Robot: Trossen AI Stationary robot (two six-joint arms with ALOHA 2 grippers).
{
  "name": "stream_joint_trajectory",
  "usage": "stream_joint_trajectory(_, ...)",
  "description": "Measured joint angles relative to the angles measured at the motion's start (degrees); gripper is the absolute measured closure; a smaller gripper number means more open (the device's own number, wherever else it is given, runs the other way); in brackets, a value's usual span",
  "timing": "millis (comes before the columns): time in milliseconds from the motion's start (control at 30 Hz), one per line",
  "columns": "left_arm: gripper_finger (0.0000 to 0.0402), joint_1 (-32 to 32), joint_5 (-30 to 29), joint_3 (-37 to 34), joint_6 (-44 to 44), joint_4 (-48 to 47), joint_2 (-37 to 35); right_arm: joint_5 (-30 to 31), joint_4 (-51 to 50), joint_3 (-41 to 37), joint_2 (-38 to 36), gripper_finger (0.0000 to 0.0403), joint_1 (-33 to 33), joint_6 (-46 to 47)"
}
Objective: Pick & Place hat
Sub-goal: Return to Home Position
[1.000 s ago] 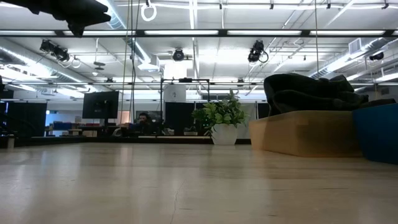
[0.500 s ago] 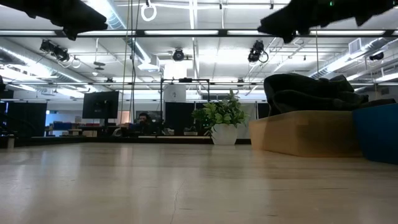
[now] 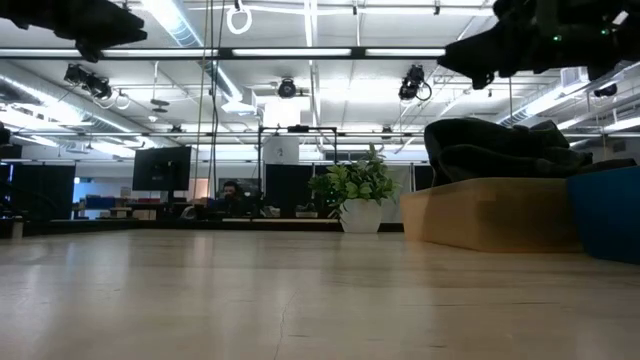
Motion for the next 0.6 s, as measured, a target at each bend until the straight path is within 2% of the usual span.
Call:
stream_joint_trajectory(167, 0.0259, -0.02, -0.01, 0.0, -0.63, -0.49, -4.07, -7.16, -0.02, -2.98, -6.22, 0.0234, -3.24, 0.05)
stream_joint_trajectory(467, 0.0259, -0.03, -0.07, -0.17, -1.01, 0.01, -5.17, -7.23, 1.59, -9.62, -14.76, 0.0234, -7.35, 2.8)
stream_joint_trajectory(600, 0.0259, -0.02, -0.17, -5.75, 1.18, 8.74, -5.27, -7.22, 1.85, -11.02, -16.84, 0.0234, -8.61, 2.84)
